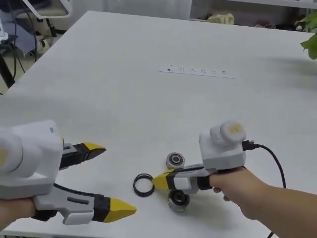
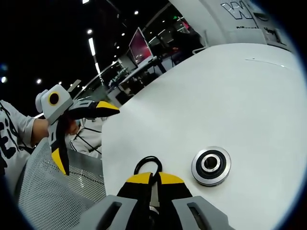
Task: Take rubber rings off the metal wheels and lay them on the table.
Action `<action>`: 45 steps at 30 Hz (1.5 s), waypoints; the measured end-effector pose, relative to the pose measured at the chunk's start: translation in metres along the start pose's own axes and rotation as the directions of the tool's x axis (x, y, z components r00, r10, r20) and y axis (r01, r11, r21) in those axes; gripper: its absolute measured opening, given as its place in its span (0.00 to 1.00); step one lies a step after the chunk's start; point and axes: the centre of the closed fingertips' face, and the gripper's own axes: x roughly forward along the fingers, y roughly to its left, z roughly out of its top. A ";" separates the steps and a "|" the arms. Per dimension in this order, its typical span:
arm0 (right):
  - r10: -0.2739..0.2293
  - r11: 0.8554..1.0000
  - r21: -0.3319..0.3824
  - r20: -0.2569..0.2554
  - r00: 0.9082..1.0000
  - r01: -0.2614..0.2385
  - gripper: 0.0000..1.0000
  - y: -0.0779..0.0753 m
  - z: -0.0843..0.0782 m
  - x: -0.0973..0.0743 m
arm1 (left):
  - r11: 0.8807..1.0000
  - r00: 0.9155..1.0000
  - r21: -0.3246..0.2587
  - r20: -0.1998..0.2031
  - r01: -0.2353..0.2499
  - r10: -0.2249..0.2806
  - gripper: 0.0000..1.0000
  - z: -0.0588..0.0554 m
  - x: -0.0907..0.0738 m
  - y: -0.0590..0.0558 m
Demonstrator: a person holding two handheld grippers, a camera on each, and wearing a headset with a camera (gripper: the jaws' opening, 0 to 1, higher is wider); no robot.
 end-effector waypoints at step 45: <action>-0.018 0.998 -0.063 0.084 0.996 0.023 0.15 0.010 0.022 -0.028 | 1.000 1.000 0.019 0.012 0.008 -0.008 0.83 0.011 0.000 -0.006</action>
